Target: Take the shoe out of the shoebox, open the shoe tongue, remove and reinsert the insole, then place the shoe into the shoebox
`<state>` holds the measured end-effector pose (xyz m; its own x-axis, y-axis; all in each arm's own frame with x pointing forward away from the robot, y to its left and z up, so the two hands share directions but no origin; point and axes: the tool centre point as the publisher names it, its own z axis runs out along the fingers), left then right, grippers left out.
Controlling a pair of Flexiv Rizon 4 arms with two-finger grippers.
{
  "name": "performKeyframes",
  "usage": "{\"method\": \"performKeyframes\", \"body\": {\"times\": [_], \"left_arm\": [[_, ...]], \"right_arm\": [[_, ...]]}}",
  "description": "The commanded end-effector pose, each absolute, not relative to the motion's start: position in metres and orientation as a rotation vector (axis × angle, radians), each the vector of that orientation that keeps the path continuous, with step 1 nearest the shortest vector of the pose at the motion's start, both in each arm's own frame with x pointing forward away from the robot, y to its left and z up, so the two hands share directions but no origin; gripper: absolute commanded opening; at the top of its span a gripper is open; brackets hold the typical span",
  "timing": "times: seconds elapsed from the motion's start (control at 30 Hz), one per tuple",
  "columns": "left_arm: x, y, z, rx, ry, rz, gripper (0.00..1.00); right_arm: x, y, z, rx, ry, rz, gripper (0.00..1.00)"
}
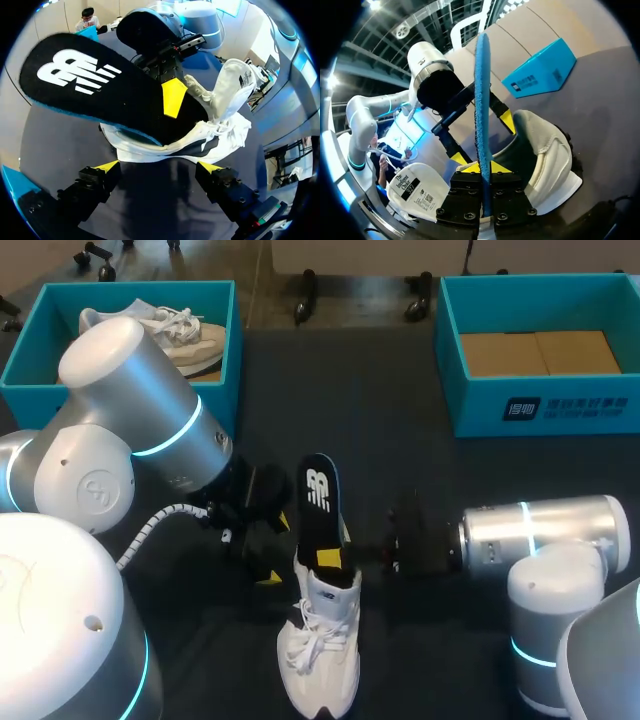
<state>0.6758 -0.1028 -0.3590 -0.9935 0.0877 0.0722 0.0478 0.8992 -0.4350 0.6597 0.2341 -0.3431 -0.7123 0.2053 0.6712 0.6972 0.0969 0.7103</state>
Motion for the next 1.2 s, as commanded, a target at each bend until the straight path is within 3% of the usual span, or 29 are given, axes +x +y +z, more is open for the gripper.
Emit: {"method": "performKeyframes", "body": {"times": [0.03, 0.13, 0.73, 0.87, 0.97, 1.2], "left_arm": [[0.675, -0.103, -0.360, -0.106, -2.976, 0.676, 1.00], [0.675, -0.103, -0.360, -0.106, -2.976, 0.676, 1.00], [0.675, -0.103, -0.360, -0.106, -2.976, 0.676, 1.00], [0.675, -0.103, -0.360, -0.106, -2.976, 0.676, 1.00], [0.675, -0.103, -0.360, -0.106, -2.976, 0.676, 1.00], [0.675, -0.103, -0.360, -0.106, -2.976, 0.676, 1.00]], "right_arm": [[0.659, 0.236, -0.339, -0.859, -1.977, -1.703, 0.41], [0.661, 0.238, -0.332, -0.840, -1.978, -1.743, 0.44], [0.688, 0.244, -0.318, -0.893, -1.864, -1.803, 0.27], [0.689, 0.245, -0.318, -0.907, -1.840, -1.806, 0.18], [0.689, 0.245, -0.317, -0.916, -1.827, -1.807, 0.00], [0.686, 0.245, -0.325, -0.972, -1.799, -1.745, 0.00]]}}
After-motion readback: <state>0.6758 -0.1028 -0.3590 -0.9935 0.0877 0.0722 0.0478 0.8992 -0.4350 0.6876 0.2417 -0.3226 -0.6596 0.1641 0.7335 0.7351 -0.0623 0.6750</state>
